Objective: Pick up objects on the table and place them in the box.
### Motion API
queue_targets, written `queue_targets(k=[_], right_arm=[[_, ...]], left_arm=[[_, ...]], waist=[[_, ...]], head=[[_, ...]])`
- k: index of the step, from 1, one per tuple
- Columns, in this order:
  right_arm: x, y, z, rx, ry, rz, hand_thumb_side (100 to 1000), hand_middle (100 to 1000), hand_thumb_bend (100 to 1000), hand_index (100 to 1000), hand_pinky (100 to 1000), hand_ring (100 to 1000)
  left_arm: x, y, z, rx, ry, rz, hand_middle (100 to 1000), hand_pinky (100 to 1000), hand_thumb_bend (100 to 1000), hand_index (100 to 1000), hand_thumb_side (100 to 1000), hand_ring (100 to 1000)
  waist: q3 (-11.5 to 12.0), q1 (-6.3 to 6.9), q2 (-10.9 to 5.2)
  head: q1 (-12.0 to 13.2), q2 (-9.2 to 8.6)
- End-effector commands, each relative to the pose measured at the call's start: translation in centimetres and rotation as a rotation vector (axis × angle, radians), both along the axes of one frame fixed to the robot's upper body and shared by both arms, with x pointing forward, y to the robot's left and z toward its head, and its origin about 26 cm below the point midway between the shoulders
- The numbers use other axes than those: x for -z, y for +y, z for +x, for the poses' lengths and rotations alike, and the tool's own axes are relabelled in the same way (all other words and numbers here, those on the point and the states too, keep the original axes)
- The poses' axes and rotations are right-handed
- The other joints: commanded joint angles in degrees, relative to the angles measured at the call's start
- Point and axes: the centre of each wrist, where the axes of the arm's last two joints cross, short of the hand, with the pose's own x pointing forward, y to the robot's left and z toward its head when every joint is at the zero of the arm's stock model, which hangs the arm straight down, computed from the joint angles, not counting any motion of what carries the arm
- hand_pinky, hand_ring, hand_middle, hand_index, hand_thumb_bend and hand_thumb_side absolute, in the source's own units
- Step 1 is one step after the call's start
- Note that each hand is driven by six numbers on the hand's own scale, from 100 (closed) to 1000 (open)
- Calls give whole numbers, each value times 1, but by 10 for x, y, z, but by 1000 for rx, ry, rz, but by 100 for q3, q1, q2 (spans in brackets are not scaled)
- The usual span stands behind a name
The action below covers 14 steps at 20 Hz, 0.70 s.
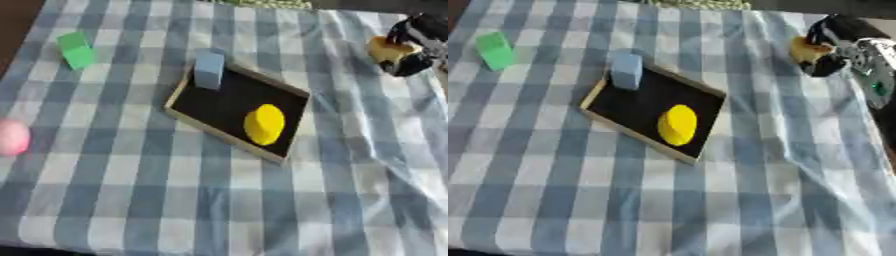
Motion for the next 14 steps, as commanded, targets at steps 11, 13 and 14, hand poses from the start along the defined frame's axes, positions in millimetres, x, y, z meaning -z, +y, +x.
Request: queue_targets(k=[11, 13, 14], right_arm=[[-119, 89, -90, -496, -185, -46, 100, 508, 255, 650, 748, 709], [-125, 108, -102, -578, -182, -56, 100, 508, 251, 649, 747, 709], [-128, 116, -107, -611, -179, -58, 100, 508, 246, 649, 747, 709]], left_arm=[[-9, 1, -1, 9, -28, 29, 766, 907, 100, 854, 650, 803], [-10, 0, -1, 12, -26, 30, 766, 907, 100, 854, 651, 803], [-9, 1, -1, 13, -26, 30, 766, 907, 100, 854, 651, 803]], waist=[[-16, 35, -33], [0, 22, -44], [5, 16, -49]], head=[[2, -26], [-2, -32], [-3, -33]])
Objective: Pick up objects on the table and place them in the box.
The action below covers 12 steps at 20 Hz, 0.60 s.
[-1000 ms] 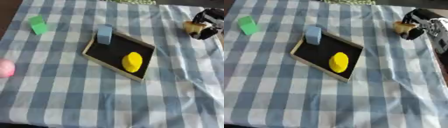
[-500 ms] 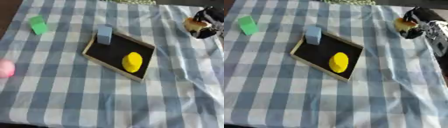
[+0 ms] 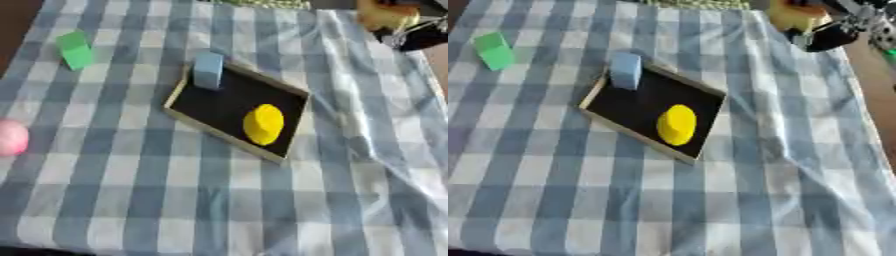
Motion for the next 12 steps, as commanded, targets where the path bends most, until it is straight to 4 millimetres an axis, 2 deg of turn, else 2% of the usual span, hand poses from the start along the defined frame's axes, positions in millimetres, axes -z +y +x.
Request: queue_targets(k=[1, 2, 3, 6, 12], right_arm=[[-22, 24, -24, -115, -23, -49, 100, 509, 242, 649, 747, 709], [-24, 32, -29, -151, -12, -56, 100, 509, 268, 650, 746, 709], [-24, 41, -32, -188, 2, -64, 100, 510, 232, 650, 746, 710], [-24, 60, -36, -265, 51, -84, 100, 514, 222, 653, 748, 713], [-11, 87, -16, -316, 161, -120, 100, 522, 210, 660, 750, 721]], left_arm=[[-9, 1, -1, 9, -23, 27, 766, 907, 100, 854, 652, 803], [-9, 1, -1, 11, -22, 27, 766, 907, 100, 854, 652, 803], [-9, 0, -1, 13, -21, 28, 766, 907, 100, 854, 653, 803], [-8, 0, -1, 18, -16, 27, 766, 908, 100, 854, 655, 803], [-8, -1, -1, 23, -12, 26, 767, 908, 100, 854, 655, 803]], waist=[[17, 9, -56], [22, 1, -64], [30, -8, -74], [47, -23, -95], [93, -33, -127]], head=[[-10, -31], [-15, -26], [-25, -22], [-40, -13], [-49, -2]])
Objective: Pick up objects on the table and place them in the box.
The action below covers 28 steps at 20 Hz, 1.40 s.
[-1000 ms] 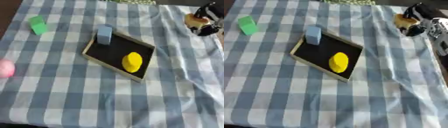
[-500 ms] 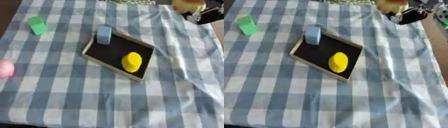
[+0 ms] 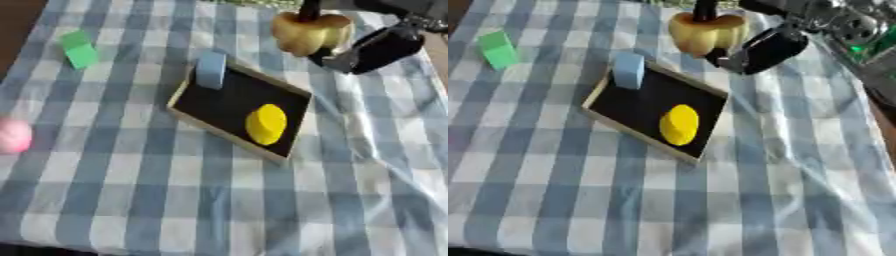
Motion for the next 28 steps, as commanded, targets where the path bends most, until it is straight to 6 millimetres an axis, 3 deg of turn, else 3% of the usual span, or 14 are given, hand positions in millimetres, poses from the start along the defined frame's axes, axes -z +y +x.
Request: queue_targets(k=[1, 10, 14, 20, 22, 23, 25, 28], right_arm=[[2, 6, 12, 9, 20, -23, 100, 523, 208, 661, 750, 721], [36, 28, 57, 21, 92, -88, 100, 540, 226, 676, 753, 734], [48, 36, 66, 25, 113, -140, 100, 605, 324, 727, 774, 775], [55, 37, 70, -1, 141, -206, 100, 705, 398, 787, 801, 844], [54, 36, 70, -8, 148, -215, 101, 799, 419, 837, 821, 894], [54, 36, 69, -11, 148, -216, 163, 828, 432, 857, 829, 910], [49, 34, 67, -15, 138, -209, 205, 838, 431, 864, 833, 916], [37, 27, 60, -10, 88, -153, 190, 825, 408, 859, 830, 912]], left_arm=[[-8, 1, -1, 10, -23, 22, 767, 908, 100, 854, 655, 803], [-7, -1, -1, 17, -18, 20, 767, 909, 100, 854, 660, 803], [-7, -1, -1, 18, -15, 18, 767, 909, 100, 854, 662, 802], [-7, -1, -1, 16, -13, 16, 767, 909, 100, 854, 662, 802], [-7, -1, -1, 17, -14, 15, 767, 910, 100, 854, 662, 802], [-7, -1, -1, 17, -14, 15, 767, 910, 100, 855, 662, 802], [-7, -1, -1, 16, -15, 17, 768, 910, 100, 855, 659, 803], [-8, 0, -1, 14, -22, 21, 768, 910, 100, 855, 654, 803]], waist=[[17, -32, -123], [40, -30, -126], [54, -30, -129], [51, -38, -129], [49, -35, -128], [47, -32, -127], [41, -25, -127], [24, -14, -129]], head=[[-14, -8], [-15, 1], [-15, 10], [5, 20], [11, 26], [15, 27], [25, 27], [44, 23]])
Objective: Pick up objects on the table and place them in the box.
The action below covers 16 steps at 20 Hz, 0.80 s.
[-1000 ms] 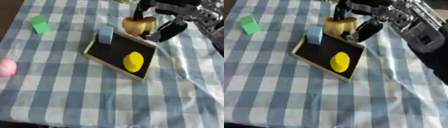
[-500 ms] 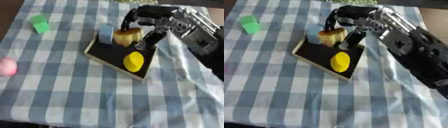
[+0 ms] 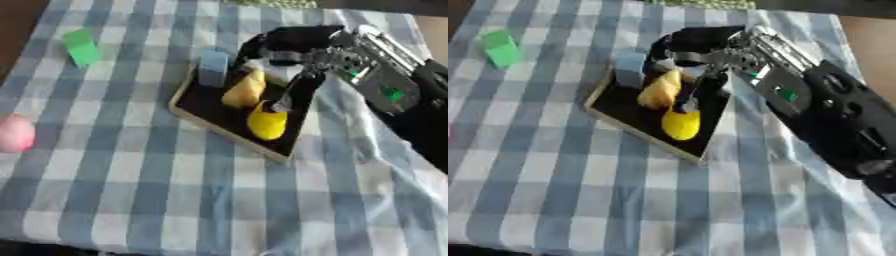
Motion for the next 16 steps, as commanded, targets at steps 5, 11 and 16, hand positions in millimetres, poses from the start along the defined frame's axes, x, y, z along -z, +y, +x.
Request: queue_targets(k=[5, 11, 16], right_arm=[[-50, -23, -33, 9, -184, 192, 138, 791, 368, 838, 820, 890], [-80, -51, -79, 18, -320, 318, 100, 781, 321, 833, 825, 882], [-89, -79, -97, 35, -383, 456, 111, 765, 133, 822, 825, 880]], left_arm=[[-10, 2, -1, -3, -36, 22, 768, 910, 100, 855, 653, 802], [-12, 5, -2, -18, -45, 41, 769, 910, 100, 855, 635, 803], [-25, 16, -3, -63, -88, 182, 771, 906, 100, 859, 538, 804]], waist=[[-32, -6, -125], [-79, -12, -114], [-102, 18, -104]], head=[[52, -9], [136, -14], [151, -16]])
